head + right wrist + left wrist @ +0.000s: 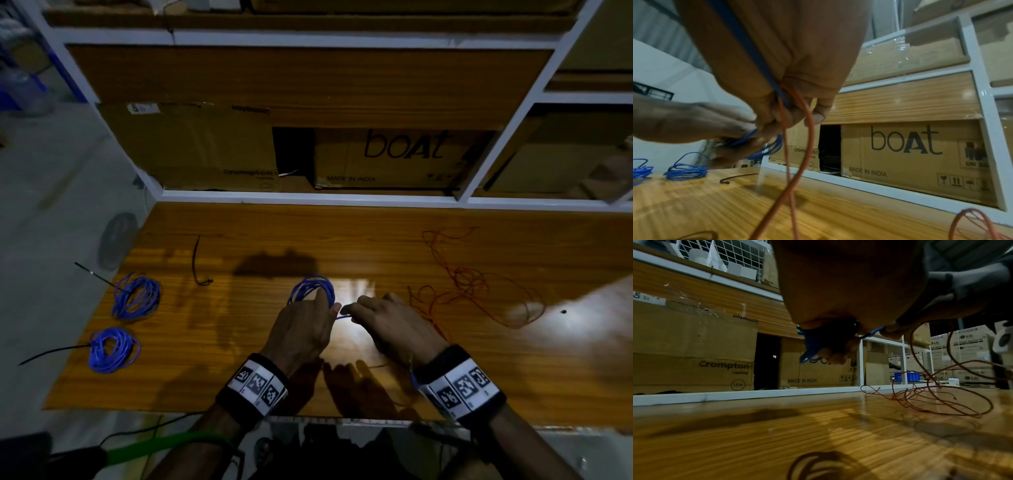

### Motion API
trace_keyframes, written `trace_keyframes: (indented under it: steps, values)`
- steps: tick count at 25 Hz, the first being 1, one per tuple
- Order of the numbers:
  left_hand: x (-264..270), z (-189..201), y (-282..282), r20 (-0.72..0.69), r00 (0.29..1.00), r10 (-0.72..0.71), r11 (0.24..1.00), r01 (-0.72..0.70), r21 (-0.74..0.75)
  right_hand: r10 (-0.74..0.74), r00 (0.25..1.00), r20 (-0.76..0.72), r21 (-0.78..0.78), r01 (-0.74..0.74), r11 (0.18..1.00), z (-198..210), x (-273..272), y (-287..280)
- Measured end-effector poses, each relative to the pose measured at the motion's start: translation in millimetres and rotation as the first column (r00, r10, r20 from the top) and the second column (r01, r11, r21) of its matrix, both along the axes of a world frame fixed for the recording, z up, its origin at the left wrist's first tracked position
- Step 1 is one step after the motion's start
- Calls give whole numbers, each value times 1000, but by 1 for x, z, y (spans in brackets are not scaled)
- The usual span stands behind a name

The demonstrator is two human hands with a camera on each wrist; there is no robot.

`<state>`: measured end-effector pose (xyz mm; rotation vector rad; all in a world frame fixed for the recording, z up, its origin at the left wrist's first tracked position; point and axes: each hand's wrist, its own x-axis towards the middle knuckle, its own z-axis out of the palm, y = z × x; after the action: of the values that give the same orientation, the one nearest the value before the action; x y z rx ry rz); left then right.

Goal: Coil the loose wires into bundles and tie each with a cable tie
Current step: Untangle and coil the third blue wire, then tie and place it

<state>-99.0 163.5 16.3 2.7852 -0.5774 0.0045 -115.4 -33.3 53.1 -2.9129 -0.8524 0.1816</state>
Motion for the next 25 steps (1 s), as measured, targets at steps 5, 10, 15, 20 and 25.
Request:
trace_keyframes:
  steps: [5, 10, 15, 20, 25]
  values:
    - [-3, 1, 11, -8, 991, -131, 989, 132, 68, 73, 991, -113, -107, -85, 991, 19, 6, -6]
    - [-2, -5, 38, 8, 1000, 20, 995, -21, 98, 4, 992, -126, -31, -8, 999, 25, 27, -65]
    - [-1, -11, 55, -11, 995, 96, 993, -95, 75, -221, 964, -148, -105, 207, 973, 36, 29, -91]
    - [-5, -12, 50, -305, 952, -35, 946, -67, -316, -238, 967, 94, -111, 248, 962, 13, 33, -89]
    - [-17, 6, 36, -552, 788, -271, 767, -170, -618, -358, 869, 342, 82, 352, 933, -2, 46, -93]
